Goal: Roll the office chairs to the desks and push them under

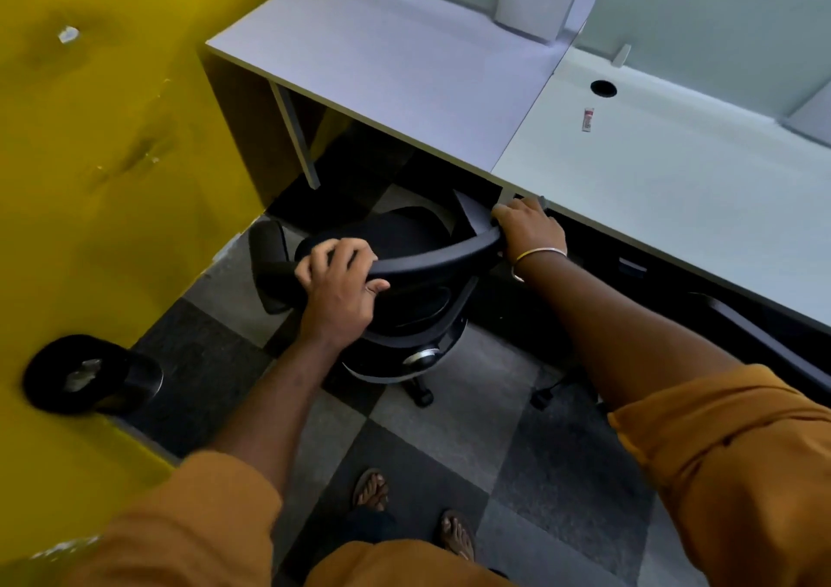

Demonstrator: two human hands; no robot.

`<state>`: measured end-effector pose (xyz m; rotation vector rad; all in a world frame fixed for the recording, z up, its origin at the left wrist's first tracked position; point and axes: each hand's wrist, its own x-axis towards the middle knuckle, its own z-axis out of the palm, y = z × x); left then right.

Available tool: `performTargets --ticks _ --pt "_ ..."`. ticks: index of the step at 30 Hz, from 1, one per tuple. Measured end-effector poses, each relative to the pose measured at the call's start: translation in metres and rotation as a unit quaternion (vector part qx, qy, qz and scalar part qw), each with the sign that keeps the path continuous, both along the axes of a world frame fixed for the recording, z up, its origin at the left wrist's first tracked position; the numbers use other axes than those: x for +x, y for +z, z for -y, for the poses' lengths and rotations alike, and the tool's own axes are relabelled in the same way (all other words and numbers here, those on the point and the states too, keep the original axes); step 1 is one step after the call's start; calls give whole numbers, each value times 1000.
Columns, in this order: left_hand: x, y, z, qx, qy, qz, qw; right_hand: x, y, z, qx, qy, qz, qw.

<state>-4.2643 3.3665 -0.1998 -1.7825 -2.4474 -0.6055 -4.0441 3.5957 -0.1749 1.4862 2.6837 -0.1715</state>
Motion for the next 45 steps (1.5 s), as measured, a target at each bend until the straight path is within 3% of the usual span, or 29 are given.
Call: performTargets --ticks 3,6,8,10,13,17,21,25,29,38,45 --pt "-72 3 -8 -51 -1 -14 999 -32 -4 12 -51 31 -52 997" --pt "-114 7 1 -79 145 6 986 -76 -11 34 -73 62 -62 993" --pt "-105 12 16 -40 287 118 950 -111 -16 53 -37 83 -30 995" --pt "-83 6 41 -39 350 238 905 -150 -19 68 2 102 -17 995" --pt "-54 -17 96 -121 240 357 895 -207 -8 59 -6 94 -46 995" --pt "-42 -14 172 -203 159 474 842 -257 -2 26 19 107 -28 994" --pt "-62 -13 222 -170 169 488 839 -280 -9 3 41 92 -42 994" --pt "-86 -11 248 -116 216 475 845 -302 0 -29 3 51 -46 998" --pt "-94 -19 248 -98 220 472 848 -307 -6 -39 -20 31 -48 998" --pt "-101 -28 227 -103 177 477 855 -329 -16 -8 53 75 -3 996" --pt "-114 -23 232 -98 179 482 852 -325 -30 18 -11 19 -103 994"
